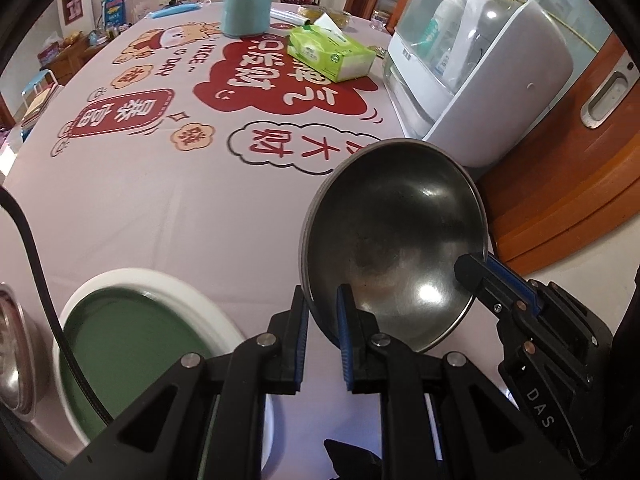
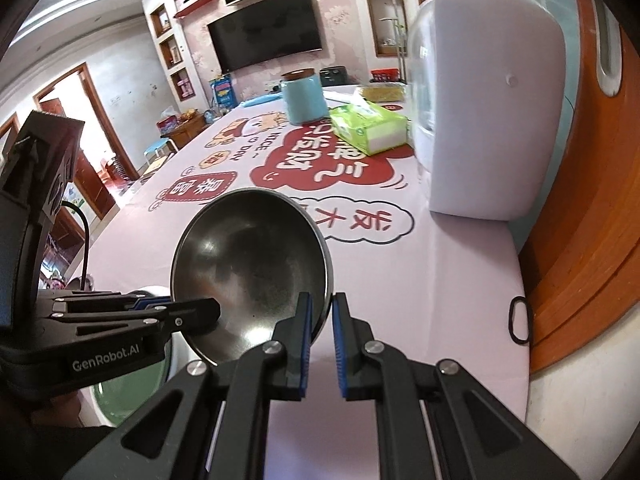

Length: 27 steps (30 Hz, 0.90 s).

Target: Organize plates and bowls

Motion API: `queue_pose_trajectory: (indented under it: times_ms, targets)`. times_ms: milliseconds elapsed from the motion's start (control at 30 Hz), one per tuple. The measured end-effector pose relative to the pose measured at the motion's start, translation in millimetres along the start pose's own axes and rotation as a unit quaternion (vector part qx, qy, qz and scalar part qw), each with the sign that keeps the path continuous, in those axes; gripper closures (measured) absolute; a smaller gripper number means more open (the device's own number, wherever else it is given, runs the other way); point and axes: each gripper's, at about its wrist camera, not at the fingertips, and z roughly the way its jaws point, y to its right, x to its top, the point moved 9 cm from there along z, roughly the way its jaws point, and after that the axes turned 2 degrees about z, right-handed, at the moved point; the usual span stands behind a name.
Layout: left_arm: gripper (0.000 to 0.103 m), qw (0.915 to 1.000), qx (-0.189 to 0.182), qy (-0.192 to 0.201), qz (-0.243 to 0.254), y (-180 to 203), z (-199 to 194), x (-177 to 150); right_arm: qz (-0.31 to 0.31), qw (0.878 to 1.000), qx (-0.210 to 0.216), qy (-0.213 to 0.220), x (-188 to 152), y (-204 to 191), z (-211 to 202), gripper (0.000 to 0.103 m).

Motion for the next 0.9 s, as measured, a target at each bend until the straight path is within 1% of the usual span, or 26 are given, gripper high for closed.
queue_pose_trajectory:
  times_ms: [333, 500, 900]
  targets:
    - [0.091, 0.9995, 0.023, 0.007, -0.02, -37.9, -31.8, -22.5, -0.048, 0.999, 0.017, 0.004, -5.7, -53.9, -9.4, 0.093]
    - [0.091, 0.9988, 0.031, 0.008, -0.037, -66.4, -48.1, -35.4, -0.071, 0.997, 0.029, 0.002, -10.1, -89.2, -10.7, 0.093]
    - [0.09, 0.9959, 0.054, 0.005, -0.072, -137.8, -82.1, -67.6, -0.102, 0.993, 0.062, -0.01, -23.2, -169.9, -4.3, 0.093]
